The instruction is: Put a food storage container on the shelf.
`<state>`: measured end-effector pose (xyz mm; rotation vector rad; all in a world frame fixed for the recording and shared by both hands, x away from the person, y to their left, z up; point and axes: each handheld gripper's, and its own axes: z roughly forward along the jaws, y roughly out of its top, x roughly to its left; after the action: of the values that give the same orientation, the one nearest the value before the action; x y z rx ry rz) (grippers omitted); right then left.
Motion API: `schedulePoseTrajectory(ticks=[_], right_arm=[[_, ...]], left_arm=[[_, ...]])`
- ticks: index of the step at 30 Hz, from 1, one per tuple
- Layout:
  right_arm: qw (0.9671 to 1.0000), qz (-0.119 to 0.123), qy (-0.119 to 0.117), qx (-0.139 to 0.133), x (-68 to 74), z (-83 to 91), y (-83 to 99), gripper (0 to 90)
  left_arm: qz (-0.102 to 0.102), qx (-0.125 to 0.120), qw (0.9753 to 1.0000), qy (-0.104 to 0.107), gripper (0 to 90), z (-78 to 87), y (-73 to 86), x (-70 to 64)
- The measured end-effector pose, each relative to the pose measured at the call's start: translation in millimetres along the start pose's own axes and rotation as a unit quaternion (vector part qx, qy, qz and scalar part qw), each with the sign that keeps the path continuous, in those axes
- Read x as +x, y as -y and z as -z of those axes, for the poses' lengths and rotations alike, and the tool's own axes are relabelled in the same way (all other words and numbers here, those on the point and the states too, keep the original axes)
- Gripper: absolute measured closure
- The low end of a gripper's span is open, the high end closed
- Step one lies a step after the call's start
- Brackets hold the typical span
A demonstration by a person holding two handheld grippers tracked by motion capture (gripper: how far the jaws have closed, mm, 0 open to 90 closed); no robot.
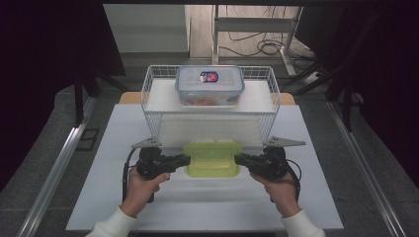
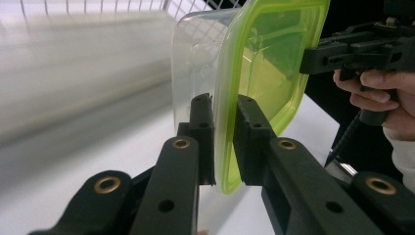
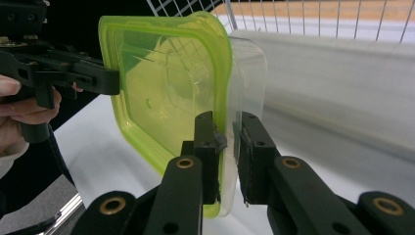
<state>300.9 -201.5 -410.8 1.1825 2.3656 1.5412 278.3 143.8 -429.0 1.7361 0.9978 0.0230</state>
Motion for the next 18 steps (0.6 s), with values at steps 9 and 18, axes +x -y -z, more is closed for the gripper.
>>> schedulePoseTrajectory(ticks=[9,18], right_arm=[[0.9996,0.015,0.002,-0.023,8.2,9.3,-33.1,79.7],[0.9986,0.030,0.005,-0.043,13.8,19.1,-74.3,79.7]], left_arm=[[-0.014,-0.020,0.9997,0.003,80.4,14.5,-35.2,-4.4],[-0.030,-0.036,0.9989,-0.002,80.5,26.1,-74.9,-9.8]])
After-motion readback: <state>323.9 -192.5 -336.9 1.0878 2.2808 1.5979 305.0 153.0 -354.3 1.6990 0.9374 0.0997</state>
